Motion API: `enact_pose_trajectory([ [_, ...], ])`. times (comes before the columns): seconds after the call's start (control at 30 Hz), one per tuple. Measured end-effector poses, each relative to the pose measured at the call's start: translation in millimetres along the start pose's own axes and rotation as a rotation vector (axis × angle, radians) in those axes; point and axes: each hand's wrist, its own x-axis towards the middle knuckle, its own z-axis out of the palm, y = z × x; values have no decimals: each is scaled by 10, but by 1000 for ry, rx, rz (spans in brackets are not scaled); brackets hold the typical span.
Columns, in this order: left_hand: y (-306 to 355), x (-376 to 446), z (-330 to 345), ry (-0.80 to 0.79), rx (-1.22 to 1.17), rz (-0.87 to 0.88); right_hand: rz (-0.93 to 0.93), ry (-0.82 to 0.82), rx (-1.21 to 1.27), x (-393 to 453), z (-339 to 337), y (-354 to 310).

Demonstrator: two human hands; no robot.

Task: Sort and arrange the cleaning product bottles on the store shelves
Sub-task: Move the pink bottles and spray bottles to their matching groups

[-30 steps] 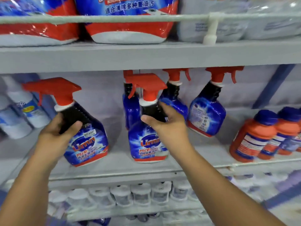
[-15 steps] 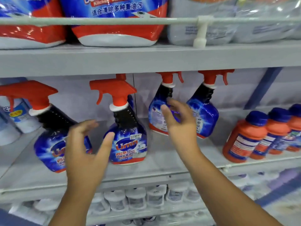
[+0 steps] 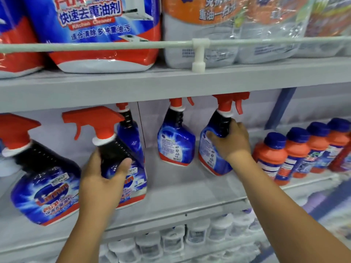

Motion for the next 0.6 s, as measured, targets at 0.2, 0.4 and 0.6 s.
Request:
enact_pose_trajectory([
  [0.2, 116, -158, -6, 478, 113, 295, -80, 268, 46, -581, 143, 53],
  [0.4, 523, -122, 665, 45, -181, 393, 63, -110, 320, -686, -62, -52],
  [0.6, 847, 553, 1507, -203, 81, 146, -92, -442, 456, -351, -451, -122],
])
